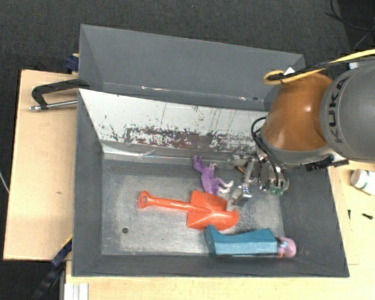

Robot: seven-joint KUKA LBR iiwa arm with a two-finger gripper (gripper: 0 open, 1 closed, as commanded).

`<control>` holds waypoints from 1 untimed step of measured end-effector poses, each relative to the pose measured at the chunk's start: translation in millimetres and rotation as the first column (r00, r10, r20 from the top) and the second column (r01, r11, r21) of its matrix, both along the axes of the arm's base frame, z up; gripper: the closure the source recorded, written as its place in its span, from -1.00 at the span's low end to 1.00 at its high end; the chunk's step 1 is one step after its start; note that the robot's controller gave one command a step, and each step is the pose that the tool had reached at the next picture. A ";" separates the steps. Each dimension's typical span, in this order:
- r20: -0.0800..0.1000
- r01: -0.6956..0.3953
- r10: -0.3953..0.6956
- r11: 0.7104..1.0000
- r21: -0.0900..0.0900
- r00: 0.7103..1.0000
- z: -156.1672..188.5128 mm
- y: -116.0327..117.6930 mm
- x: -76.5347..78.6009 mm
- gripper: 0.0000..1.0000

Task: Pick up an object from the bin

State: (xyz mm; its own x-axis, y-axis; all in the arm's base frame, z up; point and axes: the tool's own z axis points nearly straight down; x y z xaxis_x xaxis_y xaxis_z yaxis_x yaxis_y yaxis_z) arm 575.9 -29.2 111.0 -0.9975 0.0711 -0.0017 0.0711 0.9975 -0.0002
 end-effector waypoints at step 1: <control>0.002 -0.032 0.032 0.999 0.005 0.999 -20.8 -29.6 13.8 -1.00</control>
Offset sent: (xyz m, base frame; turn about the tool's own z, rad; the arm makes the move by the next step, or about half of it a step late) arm -0.0171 0.0832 -0.0410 -0.1301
